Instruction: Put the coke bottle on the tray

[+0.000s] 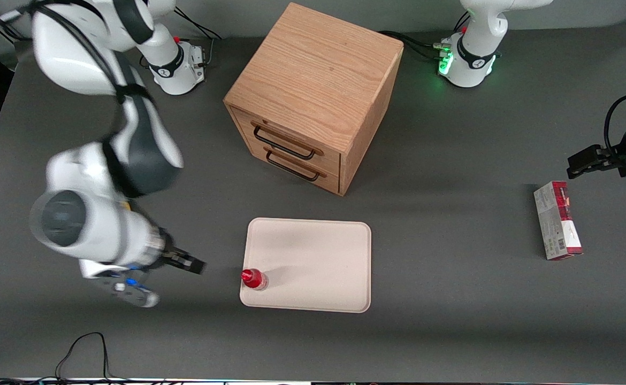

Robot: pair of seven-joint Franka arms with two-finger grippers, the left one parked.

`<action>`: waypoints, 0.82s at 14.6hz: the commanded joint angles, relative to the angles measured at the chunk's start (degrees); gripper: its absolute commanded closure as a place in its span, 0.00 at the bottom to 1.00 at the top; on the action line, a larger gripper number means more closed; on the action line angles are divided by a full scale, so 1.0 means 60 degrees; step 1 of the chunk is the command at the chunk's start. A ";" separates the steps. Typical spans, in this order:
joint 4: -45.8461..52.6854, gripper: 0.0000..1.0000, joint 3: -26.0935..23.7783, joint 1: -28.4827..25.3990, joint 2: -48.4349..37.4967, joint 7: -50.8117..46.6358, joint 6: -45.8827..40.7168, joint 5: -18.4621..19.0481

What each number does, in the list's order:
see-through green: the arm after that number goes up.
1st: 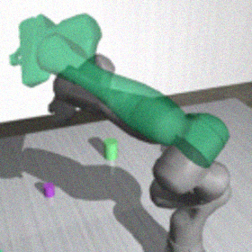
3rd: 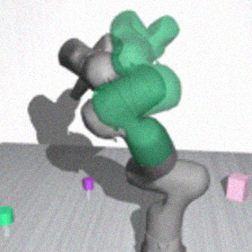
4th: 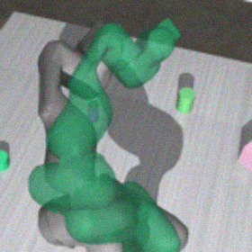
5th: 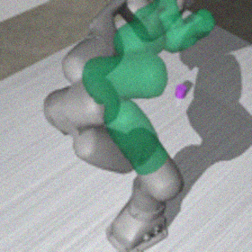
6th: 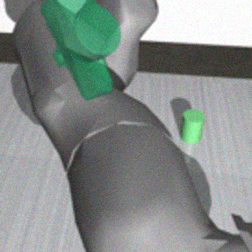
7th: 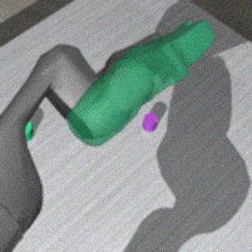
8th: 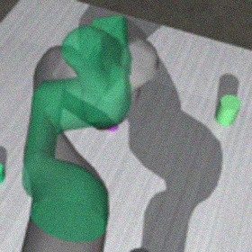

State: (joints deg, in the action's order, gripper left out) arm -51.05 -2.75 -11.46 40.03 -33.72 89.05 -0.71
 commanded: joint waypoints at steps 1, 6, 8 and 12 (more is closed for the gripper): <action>-0.3945 0.00 -0.0040 0.1085 -0.2928 0.2461 0.0245 -0.0423; -0.7001 0.00 0.1144 0.1719 -0.5555 0.6141 0.0467 -0.0409; -0.7733 0.00 0.1686 0.1690 -0.6244 0.6979 0.0467 -0.0380; -0.8644 0.00 0.1936 0.1121 -0.7374 0.7260 0.0481 0.0191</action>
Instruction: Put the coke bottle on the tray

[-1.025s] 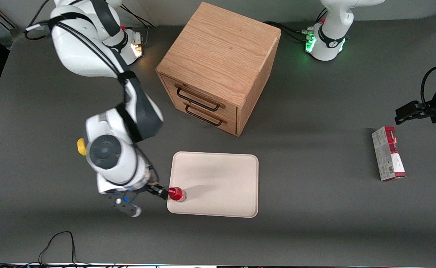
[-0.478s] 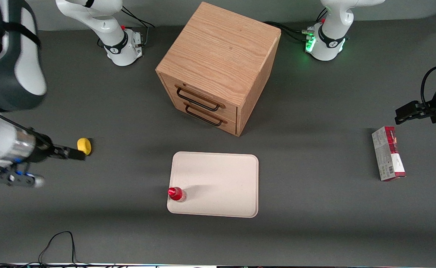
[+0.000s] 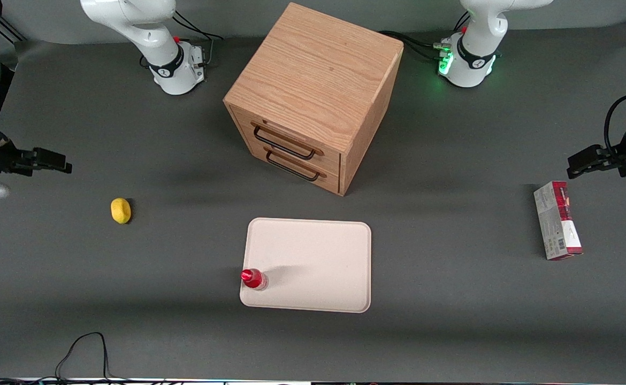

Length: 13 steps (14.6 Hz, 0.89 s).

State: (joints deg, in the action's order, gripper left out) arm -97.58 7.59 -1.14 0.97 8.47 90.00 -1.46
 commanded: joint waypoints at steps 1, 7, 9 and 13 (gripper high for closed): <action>-0.0890 0.00 0.0214 -0.0862 -0.0951 0.0229 0.0278 0.0317; -0.0554 0.00 0.0228 -0.1626 -0.0952 -0.0370 0.0175 0.0317; -0.0043 0.00 0.0155 -0.1481 -0.0807 -0.0386 -0.0145 0.0288; 0.0487 0.00 -0.0180 -0.1173 -0.0557 -0.0401 -0.0499 0.0185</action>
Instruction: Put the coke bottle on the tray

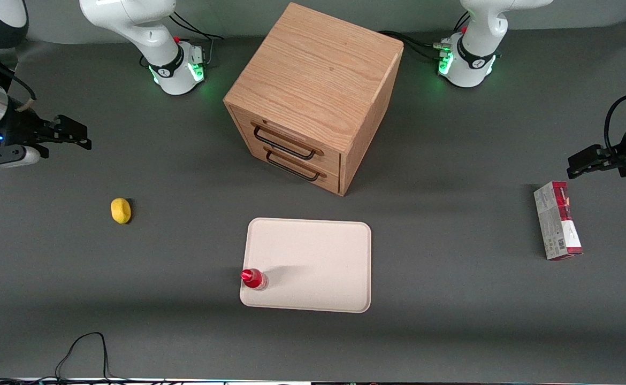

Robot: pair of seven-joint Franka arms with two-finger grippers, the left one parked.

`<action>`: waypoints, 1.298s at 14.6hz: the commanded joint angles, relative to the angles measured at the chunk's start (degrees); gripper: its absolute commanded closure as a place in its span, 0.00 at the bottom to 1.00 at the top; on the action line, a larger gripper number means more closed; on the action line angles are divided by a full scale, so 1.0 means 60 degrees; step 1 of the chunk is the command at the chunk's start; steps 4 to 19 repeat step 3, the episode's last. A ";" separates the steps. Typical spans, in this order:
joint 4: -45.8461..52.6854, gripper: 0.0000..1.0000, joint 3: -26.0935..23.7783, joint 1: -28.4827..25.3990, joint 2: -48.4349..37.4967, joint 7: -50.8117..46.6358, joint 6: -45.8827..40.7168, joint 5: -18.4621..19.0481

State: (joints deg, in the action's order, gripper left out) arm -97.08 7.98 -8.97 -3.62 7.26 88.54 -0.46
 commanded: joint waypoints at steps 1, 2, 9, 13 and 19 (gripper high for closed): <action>0.0403 0.00 -0.0406 0.0219 0.0208 -0.0199 -0.0254 0.0017; 0.0418 0.00 -0.0436 0.0307 0.0208 -0.0199 -0.0254 0.0017; 0.0447 0.00 -0.0437 0.0323 0.0222 -0.0185 -0.0269 0.0003; 0.0447 0.00 -0.0437 0.0323 0.0222 -0.0185 -0.0269 0.0003; 0.0447 0.00 -0.0437 0.0323 0.0222 -0.0185 -0.0269 0.0003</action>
